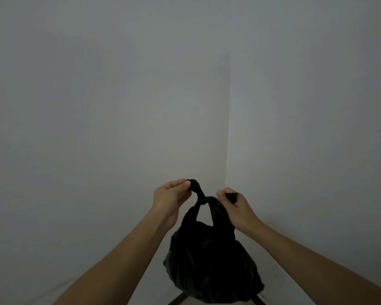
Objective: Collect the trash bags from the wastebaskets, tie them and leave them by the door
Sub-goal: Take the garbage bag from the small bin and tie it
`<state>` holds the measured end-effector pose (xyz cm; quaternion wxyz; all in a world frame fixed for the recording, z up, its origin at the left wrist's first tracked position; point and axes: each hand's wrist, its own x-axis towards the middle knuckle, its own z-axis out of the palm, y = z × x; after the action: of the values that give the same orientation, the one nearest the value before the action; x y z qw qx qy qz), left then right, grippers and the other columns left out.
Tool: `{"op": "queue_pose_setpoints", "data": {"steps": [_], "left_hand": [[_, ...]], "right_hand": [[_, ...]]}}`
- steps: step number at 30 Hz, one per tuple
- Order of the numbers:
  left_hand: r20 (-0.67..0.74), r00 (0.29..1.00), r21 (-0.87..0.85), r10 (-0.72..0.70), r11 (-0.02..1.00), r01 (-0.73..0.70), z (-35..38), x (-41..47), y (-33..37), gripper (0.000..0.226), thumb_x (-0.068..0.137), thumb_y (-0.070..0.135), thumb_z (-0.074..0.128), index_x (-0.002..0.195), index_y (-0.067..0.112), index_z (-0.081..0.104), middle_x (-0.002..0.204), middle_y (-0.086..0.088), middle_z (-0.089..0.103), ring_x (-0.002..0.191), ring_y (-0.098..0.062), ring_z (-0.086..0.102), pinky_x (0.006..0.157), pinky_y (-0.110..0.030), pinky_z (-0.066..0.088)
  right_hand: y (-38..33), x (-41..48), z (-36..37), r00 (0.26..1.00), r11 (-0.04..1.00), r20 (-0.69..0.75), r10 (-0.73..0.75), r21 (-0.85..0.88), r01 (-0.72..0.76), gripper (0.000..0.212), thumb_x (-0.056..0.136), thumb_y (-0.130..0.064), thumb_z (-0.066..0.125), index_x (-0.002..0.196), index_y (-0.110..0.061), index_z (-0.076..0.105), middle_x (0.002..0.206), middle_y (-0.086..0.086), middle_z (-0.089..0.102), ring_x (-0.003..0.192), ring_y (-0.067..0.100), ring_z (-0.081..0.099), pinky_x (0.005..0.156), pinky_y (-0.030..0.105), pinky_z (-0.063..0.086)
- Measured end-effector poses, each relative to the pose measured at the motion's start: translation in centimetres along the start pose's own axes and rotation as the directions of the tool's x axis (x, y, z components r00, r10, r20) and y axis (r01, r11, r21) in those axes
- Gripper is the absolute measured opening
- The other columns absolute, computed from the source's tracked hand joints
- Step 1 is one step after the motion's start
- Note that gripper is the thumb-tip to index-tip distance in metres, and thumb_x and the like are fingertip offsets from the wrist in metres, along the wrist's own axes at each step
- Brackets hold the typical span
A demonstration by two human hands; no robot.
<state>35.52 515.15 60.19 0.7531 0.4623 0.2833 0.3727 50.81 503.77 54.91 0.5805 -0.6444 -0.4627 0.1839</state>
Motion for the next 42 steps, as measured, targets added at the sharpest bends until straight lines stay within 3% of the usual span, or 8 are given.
{"op": "queue_pose_setpoints", "data": {"steps": [8,13,17,21,23,31,36,42], "left_hand": [[-0.077,0.992,-0.201,-0.102,0.976,0.085,0.7,0.8,-0.4,0.015,0.096,-0.005,0.035,0.094,0.006,0.045,0.065,-0.012,0.046,0.043,-0.018,0.049,0.056,-0.039,0.053],[-0.203,0.976,0.182,0.08,0.982,-0.043,-1.9,2.1,-0.1,0.02,0.093,-0.006,0.031,0.091,0.007,0.046,0.059,-0.006,0.038,0.045,-0.015,0.033,0.045,-0.026,0.034],[0.14,0.931,0.764,0.338,0.561,-0.319,-2.8,1.3,-1.8,0.013,0.094,0.016,0.047,0.085,0.019,0.057,0.066,0.0,0.054,0.06,-0.016,0.049,0.061,-0.029,0.04],[0.487,0.87,0.869,0.077,-0.136,-0.475,-0.7,0.9,-2.4,0.048,0.081,0.076,0.038,0.094,0.038,0.065,0.068,0.014,0.059,0.067,-0.006,0.054,0.062,-0.027,0.042],[0.514,0.858,0.829,0.023,-0.273,-0.489,-0.8,1.3,-2.4,0.049,0.079,0.079,0.039,0.082,0.038,0.066,0.063,0.014,0.054,0.063,-0.006,0.05,0.058,-0.025,0.037],[0.442,0.896,0.89,-0.049,-0.101,-0.444,-4.8,2.2,-2.5,0.033,0.093,0.054,0.049,0.082,0.031,0.071,0.056,0.007,0.048,0.051,-0.005,0.043,0.052,-0.026,0.03],[0.483,0.876,0.874,-0.003,0.073,-0.481,-2.2,0.9,-3.6,0.029,0.097,0.039,0.051,0.083,0.02,0.068,0.057,0.008,0.046,0.051,-0.004,0.04,0.053,-0.027,0.031],[0.442,0.896,0.772,-0.033,0.523,-0.361,0.2,-0.2,-2.7,0.027,0.1,0.022,0.049,0.079,0.012,0.063,0.079,0.011,0.063,0.061,0.0,0.054,0.06,-0.011,0.041]], "right_hand": [[0.8,1.2,-2.9,0.945,0.969,-0.316,0.09,-0.192,-0.156,0.061,0.094,-0.063,0.033,0.071,-0.021,0.07,0.075,-0.001,0.071,0.076,0.018,0.065,0.075,0.034,0.048],[2.4,1.5,-8.5,0.863,0.916,-0.485,0.143,-0.265,-0.301,0.064,0.099,-0.054,0.032,0.067,-0.011,0.066,0.062,-0.002,0.067,0.068,0.024,0.065,0.064,0.033,0.045],[3.3,1.2,-11.2,0.752,0.83,-0.39,0.531,0.421,-0.366,0.039,0.102,-0.042,0.04,0.083,-0.01,0.05,0.083,0.019,0.073,0.071,0.03,0.072,0.07,0.042,0.055],[1.3,2.2,-10.6,0.799,0.47,-0.095,0.593,0.847,-0.248,0.045,0.102,-0.045,0.038,0.069,-0.015,0.04,0.06,0.01,0.066,0.065,0.03,0.072,0.07,0.048,0.055],[0.7,2.7,-10.4,0.797,0.432,-0.093,0.596,0.874,-0.221,0.047,0.101,-0.046,0.038,0.066,-0.016,0.036,0.046,0.001,0.043,0.045,0.021,0.052,0.066,0.044,0.053],[4.1,1.8,-11.6,0.67,0.559,-0.247,0.7,0.773,-0.3,0.045,0.102,-0.045,0.039,0.068,-0.015,0.036,0.051,0.001,0.026,0.036,0.015,0.024,0.054,0.035,0.047],[3.3,2.8,-13.3,0.672,0.765,-0.397,0.625,0.481,-0.428,0.047,0.099,-0.054,0.038,0.081,-0.011,0.046,0.059,0.005,0.053,0.046,0.022,0.057,0.05,0.034,0.053],[-0.3,2.5,-13.4,0.753,0.75,-0.024,0.658,0.114,-0.652,0.052,0.098,-0.059,0.032,0.101,-0.008,0.043,0.083,0.027,0.073,0.071,0.042,0.072,0.049,0.034,0.056]]}}
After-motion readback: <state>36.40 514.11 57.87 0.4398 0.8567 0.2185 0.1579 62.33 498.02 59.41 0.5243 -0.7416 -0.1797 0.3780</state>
